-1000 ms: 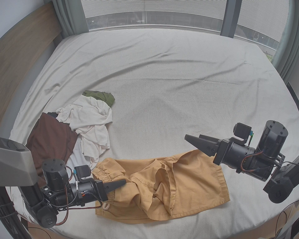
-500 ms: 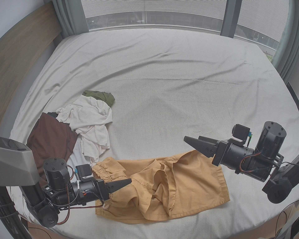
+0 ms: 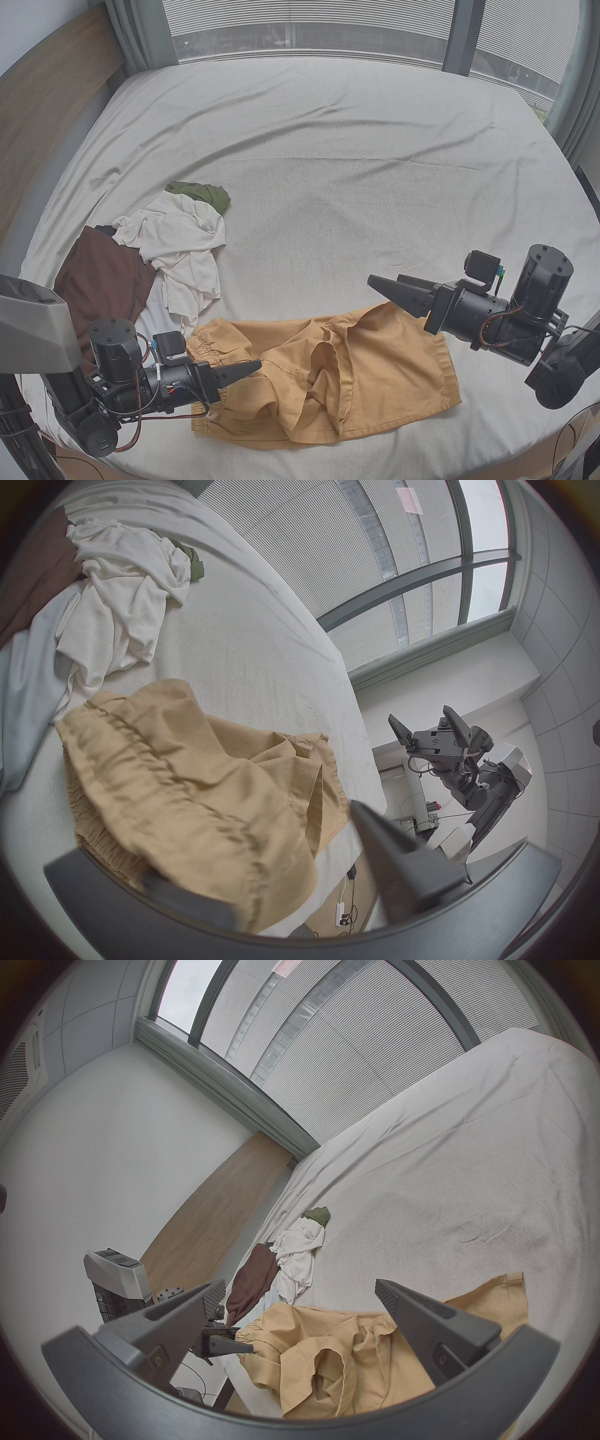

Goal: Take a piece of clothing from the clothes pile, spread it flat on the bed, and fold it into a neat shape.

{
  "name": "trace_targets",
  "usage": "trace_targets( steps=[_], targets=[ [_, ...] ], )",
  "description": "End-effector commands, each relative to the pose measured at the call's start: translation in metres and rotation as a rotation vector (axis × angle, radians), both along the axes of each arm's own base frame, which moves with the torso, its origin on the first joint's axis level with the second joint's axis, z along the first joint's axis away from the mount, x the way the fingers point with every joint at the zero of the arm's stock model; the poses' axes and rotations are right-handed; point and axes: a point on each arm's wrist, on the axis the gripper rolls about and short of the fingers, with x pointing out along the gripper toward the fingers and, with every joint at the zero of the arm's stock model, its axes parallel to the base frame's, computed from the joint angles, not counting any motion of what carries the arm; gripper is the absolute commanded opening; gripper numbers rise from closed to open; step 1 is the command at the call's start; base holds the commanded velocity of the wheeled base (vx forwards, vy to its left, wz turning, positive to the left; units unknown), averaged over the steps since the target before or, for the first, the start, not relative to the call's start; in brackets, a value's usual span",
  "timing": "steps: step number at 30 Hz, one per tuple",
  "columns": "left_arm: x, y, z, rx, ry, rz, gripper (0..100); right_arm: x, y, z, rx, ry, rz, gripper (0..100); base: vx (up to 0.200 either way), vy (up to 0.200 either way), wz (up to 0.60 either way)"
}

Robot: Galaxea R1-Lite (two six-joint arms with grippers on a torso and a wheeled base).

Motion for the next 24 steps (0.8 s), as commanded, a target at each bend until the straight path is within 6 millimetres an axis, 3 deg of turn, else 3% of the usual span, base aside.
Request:
trace_targets(
  steps=[1,7,13,22,24],
  targets=[
    [0.001,0.001,0.001,-0.002,-0.006,0.003,0,0.001,0.001,-0.007,-0.013,0.024,0.006,100,0.000,0.000,0.00],
    [0.006,0.003,0.009,-0.016,-0.045,0.021,0,-0.004,0.006,-0.015,-0.029,0.054,0.048,100,0.000,0.000,0.00],
    [0.003,0.004,0.020,-0.033,-0.088,0.019,0,-0.024,0.026,-0.021,-0.046,0.083,0.144,100,0.000,0.000,0.00],
    [0.003,0.004,0.020,-0.030,-0.089,0.020,0,-0.021,0.049,-0.069,-0.146,0.214,0.188,100,0.000,0.000,0.00],
    [0.003,0.004,0.020,-0.030,-0.089,0.020,0,-0.021,0.049,-0.072,-0.150,0.223,0.188,100,0.000,0.000,0.00]
  ],
)
